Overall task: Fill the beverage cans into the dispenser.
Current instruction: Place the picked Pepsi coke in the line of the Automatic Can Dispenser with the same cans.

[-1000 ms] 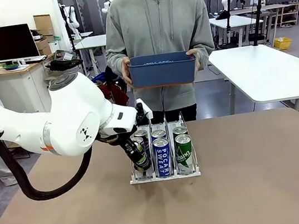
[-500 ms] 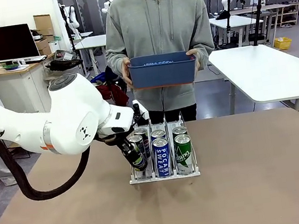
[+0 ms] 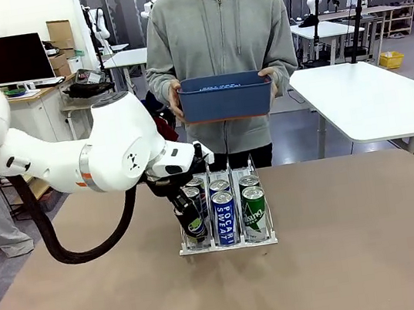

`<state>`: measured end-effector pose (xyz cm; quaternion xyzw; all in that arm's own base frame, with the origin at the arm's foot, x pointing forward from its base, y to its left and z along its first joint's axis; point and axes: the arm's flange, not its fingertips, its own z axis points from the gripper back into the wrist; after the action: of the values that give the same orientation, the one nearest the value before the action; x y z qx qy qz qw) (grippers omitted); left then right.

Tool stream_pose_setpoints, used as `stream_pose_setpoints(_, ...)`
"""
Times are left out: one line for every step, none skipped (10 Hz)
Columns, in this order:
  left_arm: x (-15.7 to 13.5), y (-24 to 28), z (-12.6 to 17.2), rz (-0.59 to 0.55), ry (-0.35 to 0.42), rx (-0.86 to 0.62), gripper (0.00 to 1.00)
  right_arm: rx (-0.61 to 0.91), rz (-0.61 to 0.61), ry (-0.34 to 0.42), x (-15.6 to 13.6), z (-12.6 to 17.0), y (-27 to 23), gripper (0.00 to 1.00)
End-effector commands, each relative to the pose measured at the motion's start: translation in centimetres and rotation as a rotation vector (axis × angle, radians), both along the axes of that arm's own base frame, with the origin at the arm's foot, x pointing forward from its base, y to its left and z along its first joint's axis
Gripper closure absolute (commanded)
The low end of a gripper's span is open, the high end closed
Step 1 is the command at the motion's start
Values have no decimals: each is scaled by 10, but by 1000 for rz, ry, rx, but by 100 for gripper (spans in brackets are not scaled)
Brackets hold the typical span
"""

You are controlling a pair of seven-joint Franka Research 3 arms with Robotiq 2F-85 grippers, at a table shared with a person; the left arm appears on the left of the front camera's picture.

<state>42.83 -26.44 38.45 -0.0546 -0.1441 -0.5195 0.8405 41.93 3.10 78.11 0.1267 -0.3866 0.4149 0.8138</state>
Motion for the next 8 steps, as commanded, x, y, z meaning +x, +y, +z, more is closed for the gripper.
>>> stream_pose_setpoints(2, 4, -3, 0, 44, 45, 42, 1, 0, 0, -1, 0, 0, 0)
stream_pose_setpoints(2, 4, -3, 4, 55, 41, 24, 1, 0, 0, -1, 0, 0, 0)
stream_pose_setpoints(2, 4, -2, -2, 57, 37, 24, 1, 0, 0, -1, 0, 0, 0)
stream_pose_setpoints(1, 5, 1, -1, 47, 29, 5, 1, 0, 0, -1, 0, 0, 0)
stream_pose_setpoints(-3, 7, 8, 8, 28, 25, 20, 1, 0, 0, -1, 0, 0, 0)
stream_pose_setpoints(-7, 8, 15, 18, 10, 24, 0, 1, 0, 0, -1, 0, 0, 0)
stream_pose_setpoints(-13, 9, 23, 21, -4, 17, 1, 1, 0, 0, -1, 0, 0, 0)
stream_pose_setpoints(-21, 10, 30, 32, -11, 5, 0, 1, 0, 0, -1, 0, 0, 0)
